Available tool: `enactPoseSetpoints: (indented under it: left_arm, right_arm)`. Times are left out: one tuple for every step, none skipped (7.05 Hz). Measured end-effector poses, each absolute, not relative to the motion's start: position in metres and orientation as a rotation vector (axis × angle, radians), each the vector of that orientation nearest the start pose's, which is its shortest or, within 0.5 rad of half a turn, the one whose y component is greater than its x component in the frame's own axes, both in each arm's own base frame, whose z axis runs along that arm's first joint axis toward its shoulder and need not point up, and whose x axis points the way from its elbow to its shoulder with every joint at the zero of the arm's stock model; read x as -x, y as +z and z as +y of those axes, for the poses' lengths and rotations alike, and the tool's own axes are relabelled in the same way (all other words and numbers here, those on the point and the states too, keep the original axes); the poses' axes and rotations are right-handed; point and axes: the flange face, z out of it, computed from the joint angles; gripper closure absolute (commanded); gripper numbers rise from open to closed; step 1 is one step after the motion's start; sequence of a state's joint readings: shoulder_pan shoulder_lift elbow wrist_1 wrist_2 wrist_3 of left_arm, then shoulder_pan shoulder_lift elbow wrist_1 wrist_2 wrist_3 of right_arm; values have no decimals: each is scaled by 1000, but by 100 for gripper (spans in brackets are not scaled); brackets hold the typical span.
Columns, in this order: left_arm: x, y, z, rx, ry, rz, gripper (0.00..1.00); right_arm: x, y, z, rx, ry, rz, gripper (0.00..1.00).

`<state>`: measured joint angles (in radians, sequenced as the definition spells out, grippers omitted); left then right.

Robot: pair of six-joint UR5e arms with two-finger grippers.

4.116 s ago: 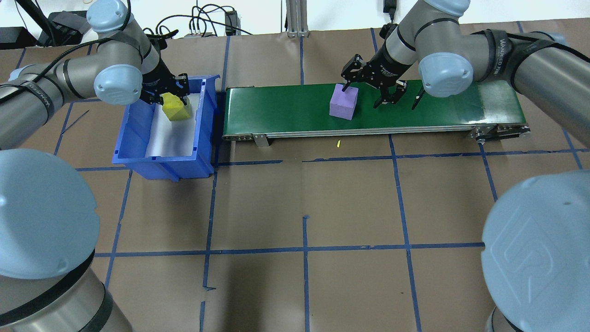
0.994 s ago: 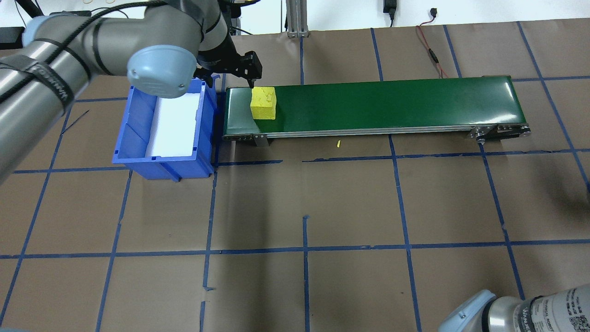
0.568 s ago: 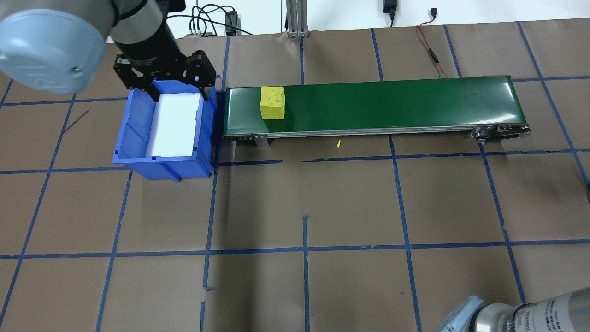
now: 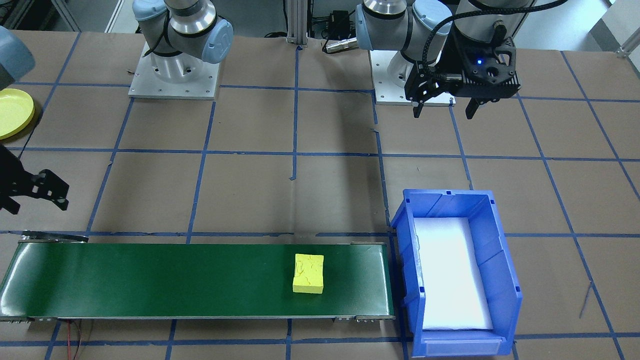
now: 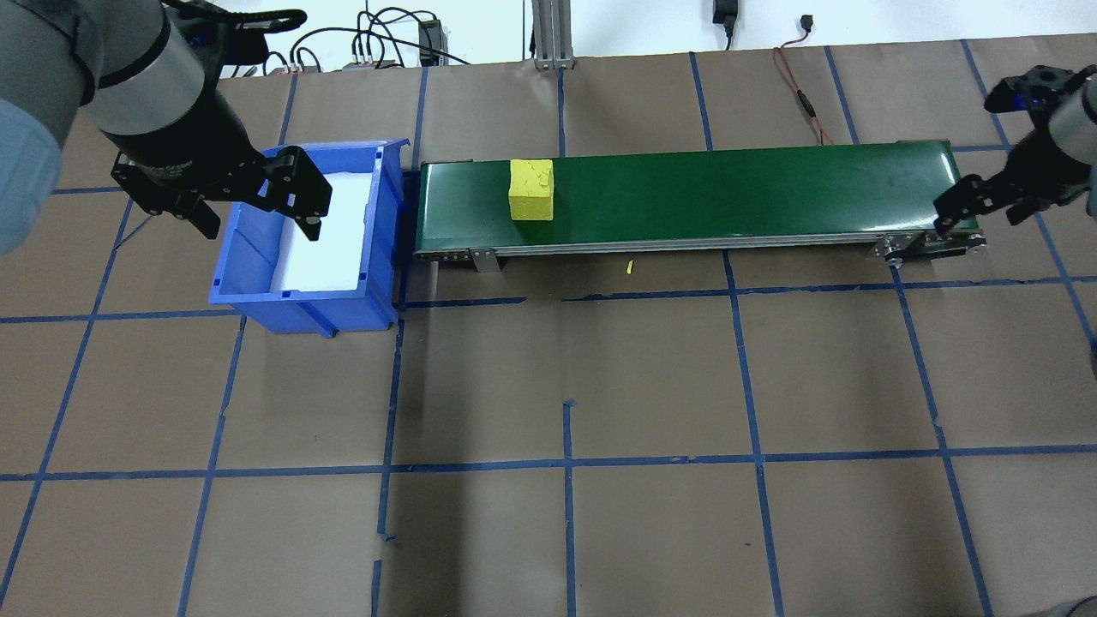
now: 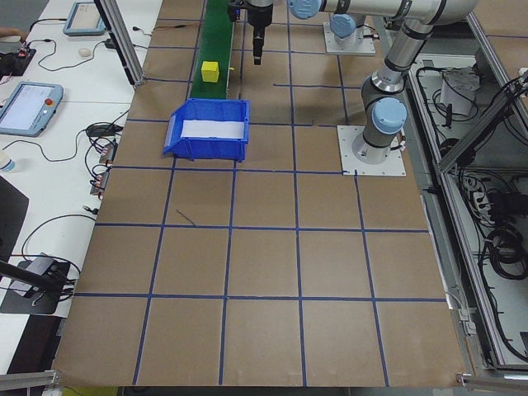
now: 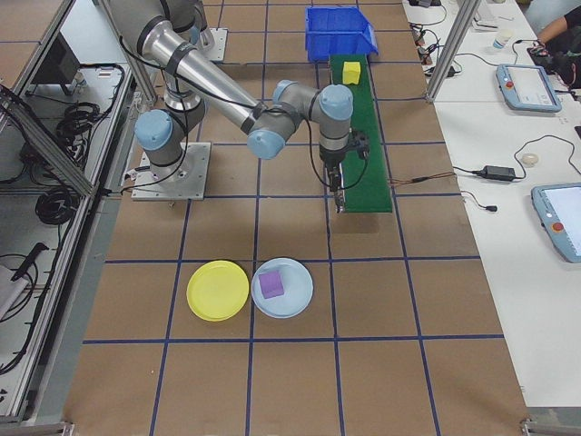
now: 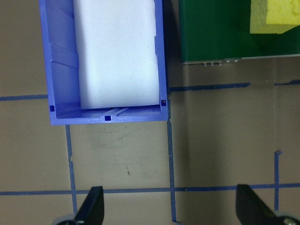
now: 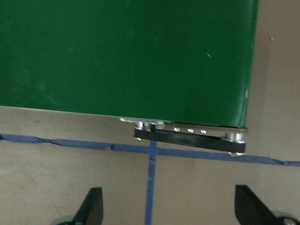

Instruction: Move block left to right into plate

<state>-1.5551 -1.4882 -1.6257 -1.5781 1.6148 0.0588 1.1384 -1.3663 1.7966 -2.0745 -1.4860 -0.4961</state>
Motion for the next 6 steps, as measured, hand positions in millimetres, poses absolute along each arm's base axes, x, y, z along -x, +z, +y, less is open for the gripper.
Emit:
enactPoseSetpoints:
  left_arm:
    - [120, 499, -459, -71, -32, 3103, 0]
    - [118, 502, -459, -72, -44, 3106, 0]
    - [117, 506, -459, -67, -53, 3104, 0]
    - [114, 512, -460, -57, -60, 3101, 0]
    - [111, 519, -462, -46, -68, 3100, 0]
    - [110, 524, -463, -39, -66, 3102, 0]
  right_arm:
    - [61, 322, -573, 21, -178, 3040, 0]
    - [24, 319, -587, -56, -178, 2992, 0]
    - [-15, 314, -601, -143, -164, 2935, 0]
    - [-55, 308, -612, -211, -138, 2892, 0]
    - [-89, 301, -621, -246, -109, 2843, 0]
    - [-110, 296, -628, -260, -85, 2781, 0]
